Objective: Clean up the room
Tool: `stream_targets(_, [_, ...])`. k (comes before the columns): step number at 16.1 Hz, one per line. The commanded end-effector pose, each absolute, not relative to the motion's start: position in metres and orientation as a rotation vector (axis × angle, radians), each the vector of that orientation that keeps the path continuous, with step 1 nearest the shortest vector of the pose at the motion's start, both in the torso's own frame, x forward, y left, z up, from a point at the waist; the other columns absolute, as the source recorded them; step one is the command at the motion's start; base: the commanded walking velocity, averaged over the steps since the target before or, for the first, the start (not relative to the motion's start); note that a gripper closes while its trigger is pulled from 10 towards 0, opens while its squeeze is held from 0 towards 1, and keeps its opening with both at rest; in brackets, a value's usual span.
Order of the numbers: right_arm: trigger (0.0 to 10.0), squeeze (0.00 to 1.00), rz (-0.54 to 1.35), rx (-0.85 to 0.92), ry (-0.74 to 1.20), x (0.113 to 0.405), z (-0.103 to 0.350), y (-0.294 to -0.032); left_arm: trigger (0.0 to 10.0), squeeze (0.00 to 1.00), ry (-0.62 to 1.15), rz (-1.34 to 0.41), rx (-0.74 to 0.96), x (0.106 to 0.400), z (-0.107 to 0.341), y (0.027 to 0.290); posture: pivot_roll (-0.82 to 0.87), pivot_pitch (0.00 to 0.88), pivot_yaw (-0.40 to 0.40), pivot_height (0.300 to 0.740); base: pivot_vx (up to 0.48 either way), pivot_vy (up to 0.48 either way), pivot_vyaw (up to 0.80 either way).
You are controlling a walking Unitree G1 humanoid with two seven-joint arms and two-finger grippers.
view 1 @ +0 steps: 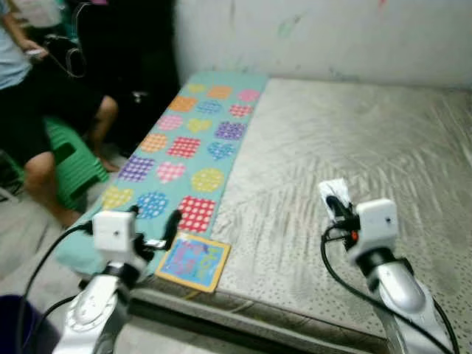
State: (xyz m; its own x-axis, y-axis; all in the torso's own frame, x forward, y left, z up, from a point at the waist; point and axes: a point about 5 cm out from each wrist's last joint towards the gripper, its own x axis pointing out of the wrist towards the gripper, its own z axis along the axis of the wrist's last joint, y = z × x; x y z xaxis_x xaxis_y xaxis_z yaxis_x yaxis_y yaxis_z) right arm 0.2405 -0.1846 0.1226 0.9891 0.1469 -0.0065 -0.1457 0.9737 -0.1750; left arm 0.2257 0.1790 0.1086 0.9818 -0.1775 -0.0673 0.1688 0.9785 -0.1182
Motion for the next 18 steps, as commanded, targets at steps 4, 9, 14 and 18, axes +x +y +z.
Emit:
stream_targets(4, [10.0, 0.0, 0.061, -0.201, -0.003, 0.232, 0.117, -0.205, 10.0, 0.0, 0.06, -0.162, -0.089, 0.235, 0.106, 0.177, -0.23, 0.0, 0.045, 0.74, 0.0, 0.0, 0.0])
stream_targets(9, [10.0, 0.0, 0.082, -0.177, -0.035, 0.235, 0.122, -0.196, 10.0, 0.0, 0.052, -0.158, -0.091, 0.237, 0.106, 0.175, -0.25, 0.0, 0.072, 0.74, 0.0, 0.0, 0.0])
stream_targets(14, [10.0, 0.0, 0.075, -0.153, 0.056, 0.223, 0.096, -0.19, 10.0, 0.0, 0.102, -0.142, -0.089, 0.236, 0.087, 0.172, -0.27, 0.0, 0.079, 0.74, 0.0, 0.0, -0.8])
stream_targets(18, [10.0, 0.0, 0.088, -0.145, 0.062, 0.218, 0.098, -0.187, 10.0, 0.0, 0.104, -0.184, -0.099, 0.226, 0.095, 0.172, -0.27, 0.0, 0.068, 0.74, 0.0, 0.0, -0.76])
